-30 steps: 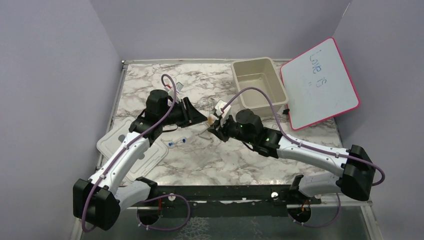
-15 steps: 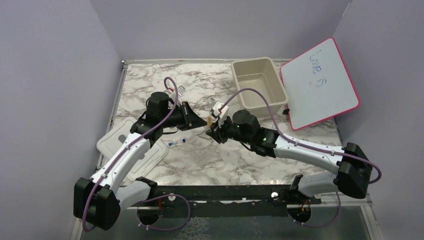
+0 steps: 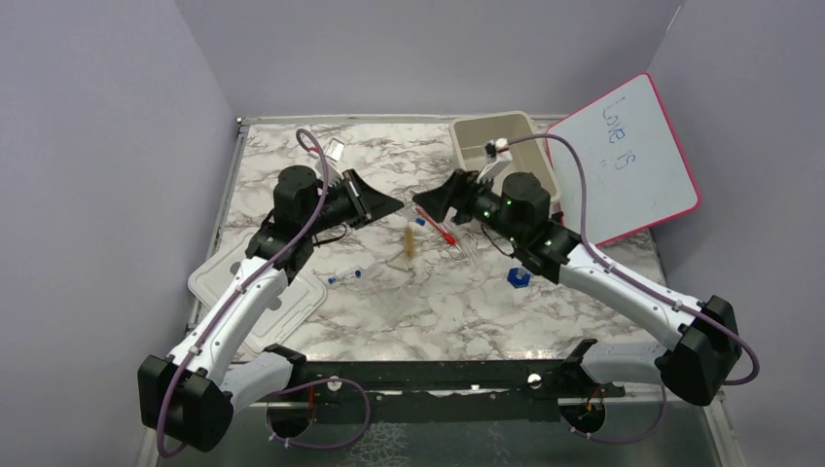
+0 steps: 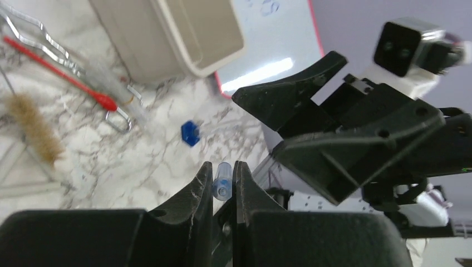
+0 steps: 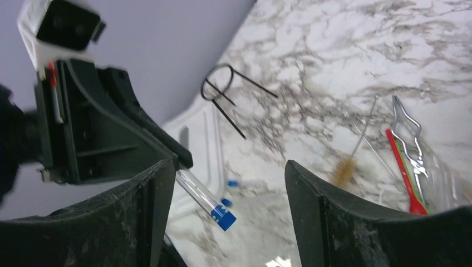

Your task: Organize the chemistry lab equipment

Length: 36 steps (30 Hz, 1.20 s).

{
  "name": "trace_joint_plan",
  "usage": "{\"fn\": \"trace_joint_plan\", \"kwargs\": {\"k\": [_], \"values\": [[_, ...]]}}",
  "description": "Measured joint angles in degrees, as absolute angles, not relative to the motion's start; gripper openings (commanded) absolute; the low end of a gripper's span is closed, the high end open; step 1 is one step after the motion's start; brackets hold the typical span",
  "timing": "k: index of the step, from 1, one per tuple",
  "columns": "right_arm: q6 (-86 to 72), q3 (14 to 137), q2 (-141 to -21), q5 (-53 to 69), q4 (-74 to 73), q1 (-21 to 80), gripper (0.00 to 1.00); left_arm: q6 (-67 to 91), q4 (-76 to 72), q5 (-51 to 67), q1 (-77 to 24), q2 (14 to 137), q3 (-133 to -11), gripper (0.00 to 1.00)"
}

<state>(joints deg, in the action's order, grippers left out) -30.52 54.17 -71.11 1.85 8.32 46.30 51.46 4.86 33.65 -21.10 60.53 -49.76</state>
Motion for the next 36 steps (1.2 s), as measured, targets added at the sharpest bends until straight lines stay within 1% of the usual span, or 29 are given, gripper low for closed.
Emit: {"fn": "trace_joint_plan", "kwargs": {"k": [2,4,8,10,13,16,18,25,28,32,36], "values": [[-37.1,55.72,-71.0,3.97,10.15,42.59,0.82,53.52,2.37,31.7,-21.06,60.53,-51.48,0.0],[-43.22,56.6,-71.0,5.28,11.77,40.42,0.82,55.59,-0.25,29.36,-21.06,60.53,-53.19,0.0],[-56.97,56.16,-71.16,6.98,16.32,38.57,0.77,60.75,-5.61,24.45,-21.06,60.55,-55.42,0.0],[-62.33,55.81,-71.85,9.04,20.23,37.87,0.73,63.72,-8.05,22.39,-21.06,60.75,-55.9,0.0],[-67.7,57.08,-74.56,12.36,25.1,37.41,0.61,68.31,-11.55,19.84,-21.06,61.52,-56.71,0.0],[-72.07,58.04,-77.28,15.16,30.81,37.1,0.53,71.0,-13.47,18.31,-21.06,61.87,-56.97,0.0],[-74.74,58.26,-78.59,17.08,34.04,37.01,0.51,72.31,-14.17,17.45,-21.06,61.87,-56.97,0.0],[-79.11,59.99,-81.08,19.9,38.5,37.01,0.41,74.83,-15.57,16.82,-21.04,61.87,-56.97,0.0],[-79.92,60.01,-81.3,19.92,39.27,37.01,0.41,75.31,-15.64,16.82,-21.04,61.82,-56.97,0.0],[-80.09,60.01,-81.65,19.55,39.62,36.99,0.42,75.46,-15.81,16.82,-21.04,61.8,-56.84,0.0],[-80.16,60.05,-82.61,19.03,39.64,36.77,0.4,75.66,-15.88,16.8,-20.99,61.78,-56.53,0.0]]}}
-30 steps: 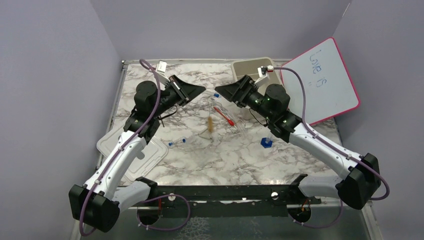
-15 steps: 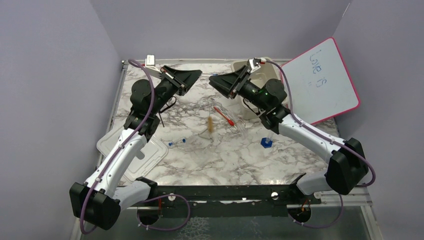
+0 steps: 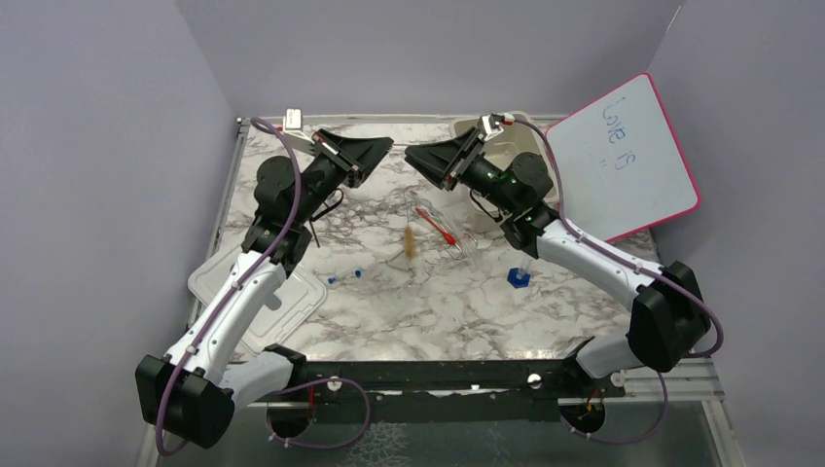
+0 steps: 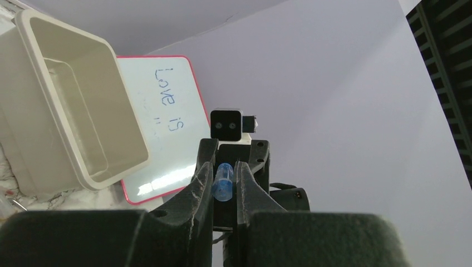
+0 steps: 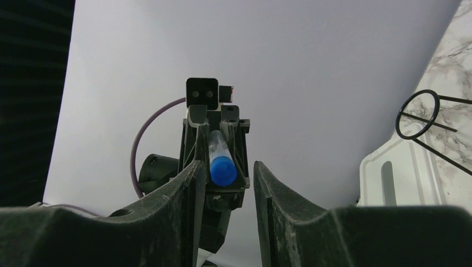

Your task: Organize the chemistry lab equipment

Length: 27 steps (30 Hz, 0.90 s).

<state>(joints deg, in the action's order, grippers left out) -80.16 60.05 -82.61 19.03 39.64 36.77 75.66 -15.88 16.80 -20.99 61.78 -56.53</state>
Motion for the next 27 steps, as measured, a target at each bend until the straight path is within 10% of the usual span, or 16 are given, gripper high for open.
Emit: {"fn": "trace_joint_plan", "kwargs": {"k": [17,21,27], "values": [[-82.28,60.71,-85.73,18.28,43.42,36.62,0.18,76.42,-16.64,16.21,-20.95,60.99,-54.24,0.01],[-82.11,60.71,-85.73,18.48,43.75,36.62,0.17,76.6,-16.58,15.75,-20.95,60.69,-54.17,0.43],[-75.85,60.82,-85.3,18.68,39.62,36.4,0.16,72.71,-12.73,12.86,-20.95,59.7,-54.17,0.77]]}}
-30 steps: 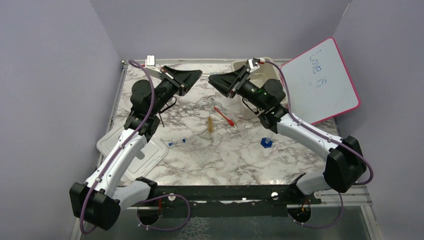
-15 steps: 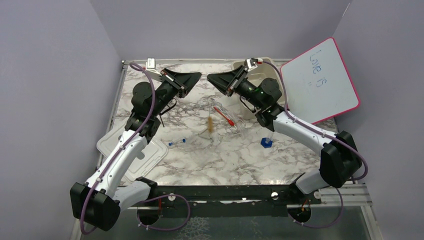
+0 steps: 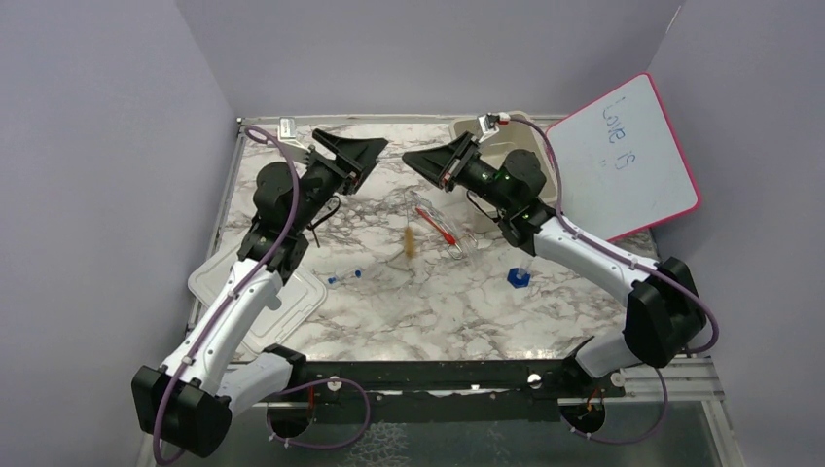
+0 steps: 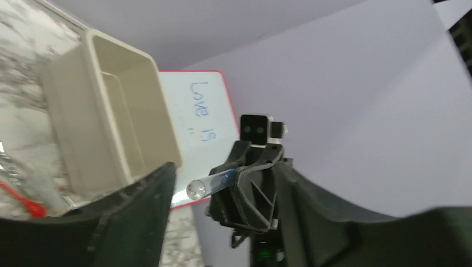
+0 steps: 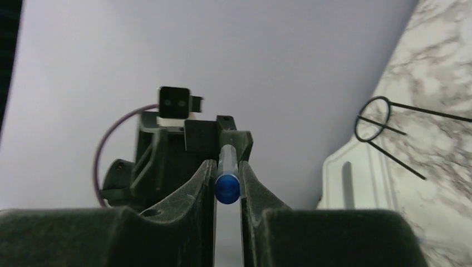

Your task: Organize the chemistry lab equipment

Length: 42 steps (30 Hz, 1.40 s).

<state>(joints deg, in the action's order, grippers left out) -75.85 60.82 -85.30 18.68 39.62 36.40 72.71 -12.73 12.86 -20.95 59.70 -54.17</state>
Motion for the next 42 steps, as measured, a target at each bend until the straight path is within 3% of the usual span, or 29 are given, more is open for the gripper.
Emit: {"fn": "trace_joint_plan", "kwargs": {"k": [4,10,17,25,31,42], "values": [[-65.41,61.65,-83.24,18.96,27.68,36.29,0.15,64.2,-4.62,9.54,-20.8,58.11,-55.86,0.79],[-47.09,65.98,-80.4,15.99,8.27,38.39,0.15,44.36,12.1,1.28,-20.69,58.26,-67.77,0.8],[-29.34,67.75,-81.43,1.13,-7.62,53.49,0.15,28.53,25.96,-9.02,-20.69,58.19,-74.85,0.8],[-20.64,67.31,-89.95,-9.63,-13.13,63.81,0.15,21.93,32.32,-15.84,-20.69,57.65,-75.61,0.8],[-18.87,72.47,-99.57,-13.47,-16.82,66.85,0.15,20.45,32.99,-18.74,-20.69,57.36,-74.43,0.8],[-16.19,77.3,-104.07,-16.53,-16.95,70.19,0.14,16.58,33.54,-26.41,-20.69,56.01,-74.32,0.82]]}}
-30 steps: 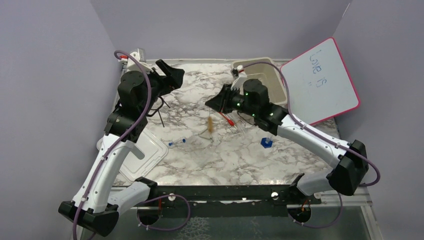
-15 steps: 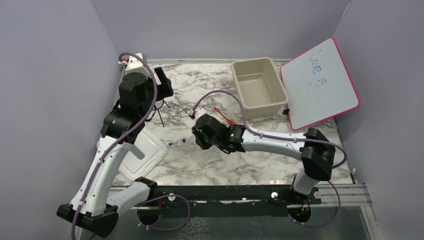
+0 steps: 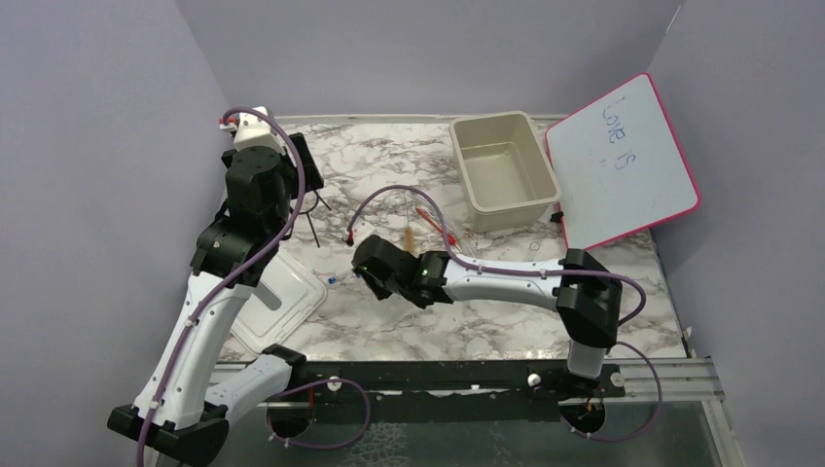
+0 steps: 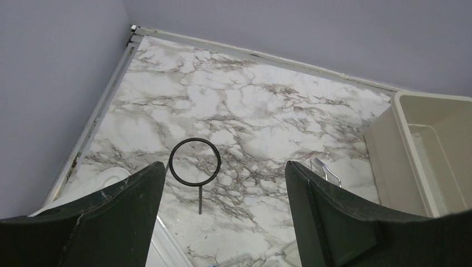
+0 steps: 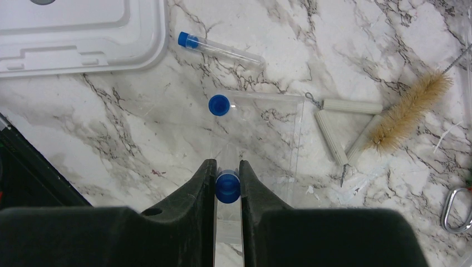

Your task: Organize the chemistry lab equipment

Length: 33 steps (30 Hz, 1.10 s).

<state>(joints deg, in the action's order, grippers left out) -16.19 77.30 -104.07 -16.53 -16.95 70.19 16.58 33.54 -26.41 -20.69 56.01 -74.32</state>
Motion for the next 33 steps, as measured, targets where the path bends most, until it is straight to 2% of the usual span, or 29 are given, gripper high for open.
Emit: {"fn": "trace_joint_plan", "kwargs": {"k": [18,33], "values": [[-14.9,80.66,-108.6,-16.82,-15.62,70.32,0.15,15.31,33.5,-28.6,-20.69,54.59,-74.56,0.83],[-14.92,85.41,-112.64,-17.17,-20.25,70.46,0.17,15.16,33.1,-28.6,-20.69,54.41,-74.11,0.85]]}}
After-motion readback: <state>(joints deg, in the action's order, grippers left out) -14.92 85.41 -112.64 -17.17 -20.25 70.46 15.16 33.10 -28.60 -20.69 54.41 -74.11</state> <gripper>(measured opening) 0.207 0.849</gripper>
